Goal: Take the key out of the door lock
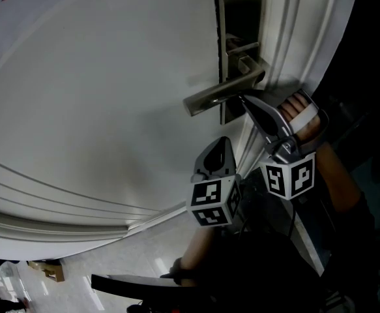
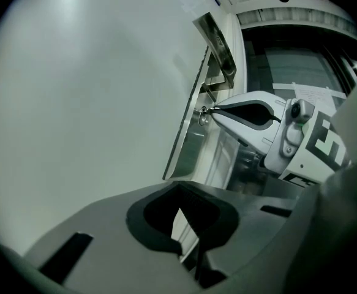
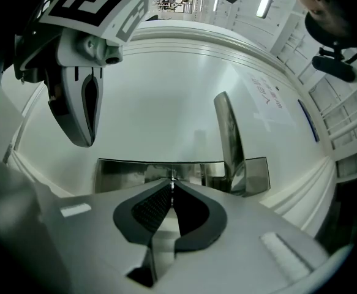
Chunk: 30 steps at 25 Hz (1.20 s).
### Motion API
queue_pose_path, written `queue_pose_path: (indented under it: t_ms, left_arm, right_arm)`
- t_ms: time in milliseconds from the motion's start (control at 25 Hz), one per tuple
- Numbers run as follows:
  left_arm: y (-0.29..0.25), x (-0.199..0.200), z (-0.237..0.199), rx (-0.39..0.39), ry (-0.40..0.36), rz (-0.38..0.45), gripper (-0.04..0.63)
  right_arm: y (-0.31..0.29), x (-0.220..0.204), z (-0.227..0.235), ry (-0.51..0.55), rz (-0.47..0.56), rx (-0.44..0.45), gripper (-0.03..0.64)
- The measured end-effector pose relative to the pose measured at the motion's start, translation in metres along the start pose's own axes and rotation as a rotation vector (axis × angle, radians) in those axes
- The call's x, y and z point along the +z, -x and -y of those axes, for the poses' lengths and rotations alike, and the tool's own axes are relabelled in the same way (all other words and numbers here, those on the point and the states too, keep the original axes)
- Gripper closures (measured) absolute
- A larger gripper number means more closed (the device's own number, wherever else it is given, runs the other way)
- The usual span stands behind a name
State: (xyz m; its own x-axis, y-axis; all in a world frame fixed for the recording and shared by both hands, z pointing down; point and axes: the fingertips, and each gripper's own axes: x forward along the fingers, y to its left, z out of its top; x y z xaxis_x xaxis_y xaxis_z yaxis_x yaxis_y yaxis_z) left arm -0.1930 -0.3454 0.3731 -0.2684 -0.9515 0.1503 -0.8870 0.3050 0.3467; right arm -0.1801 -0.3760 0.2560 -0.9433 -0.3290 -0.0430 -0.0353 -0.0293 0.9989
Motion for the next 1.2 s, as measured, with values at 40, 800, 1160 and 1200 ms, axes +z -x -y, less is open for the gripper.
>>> queue_pose_path:
  t_ms: [40,800,1160,1200]
  left_arm:
    - [-0.0001,0.0,-0.0001,0.0,0.0,0.001,0.595]
    - [-0.0008,0.0044,-0.0008,0.011,-0.008,0.009,0.595]
    - [-0.0012,0.0031,-0.001,0.009,-0.008,0.008,0.595]
    - [-0.0013,0.0024,-0.001,0.008,-0.006,0.007,0.595]
  right_arm:
    - [0.0001,-0.0001,-0.0002,0.015,0.0,-0.002,0.604]
    - [0.0002,-0.0004,-0.0001,0.012,0.005,0.001,0.606]
    - [0.0007,-0.0003,0.0,0.018,0.006,0.0,0.606]
    - [0.0007,-0.0002,-0.0002,0.025,0.007,0.001,0.606]
